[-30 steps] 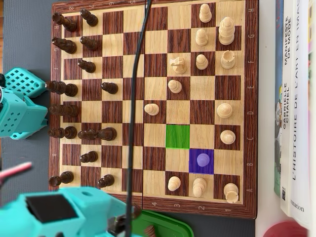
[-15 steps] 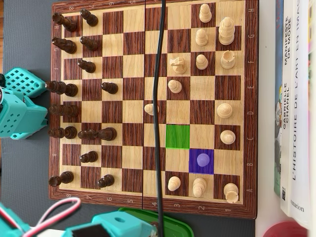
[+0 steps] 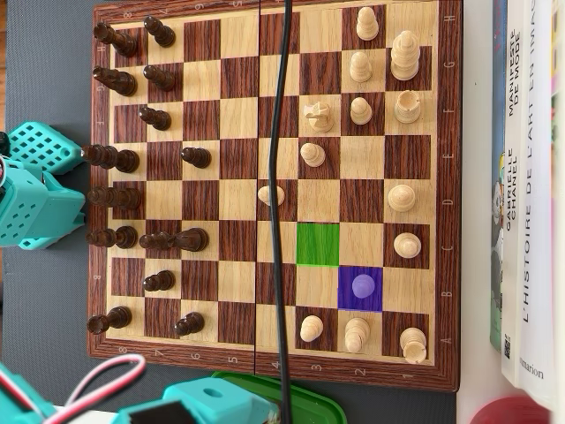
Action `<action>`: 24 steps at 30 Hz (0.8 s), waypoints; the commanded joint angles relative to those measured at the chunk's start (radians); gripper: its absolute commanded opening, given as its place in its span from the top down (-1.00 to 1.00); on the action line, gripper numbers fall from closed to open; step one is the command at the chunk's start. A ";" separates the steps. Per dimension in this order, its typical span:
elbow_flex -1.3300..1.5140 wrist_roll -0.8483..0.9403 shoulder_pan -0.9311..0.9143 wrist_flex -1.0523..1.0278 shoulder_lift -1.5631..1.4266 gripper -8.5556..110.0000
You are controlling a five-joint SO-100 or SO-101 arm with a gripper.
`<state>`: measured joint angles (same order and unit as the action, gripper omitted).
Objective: Play chess
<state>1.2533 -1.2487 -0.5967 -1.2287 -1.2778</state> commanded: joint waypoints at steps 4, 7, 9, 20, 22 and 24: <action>-0.049 0.006 0.002 -0.005 -0.012 0.66; -0.054 0.006 0.006 -0.006 -0.012 0.66; -0.057 0.006 0.025 -0.006 -0.017 0.66; -0.028 -0.037 0.198 -0.067 -0.279 0.66; 0.005 -0.071 0.247 -0.061 -0.324 0.66; 0.040 -0.098 0.295 -0.057 -0.362 0.66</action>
<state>1.2809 -1.3162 -0.3359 -1.2901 -1.5693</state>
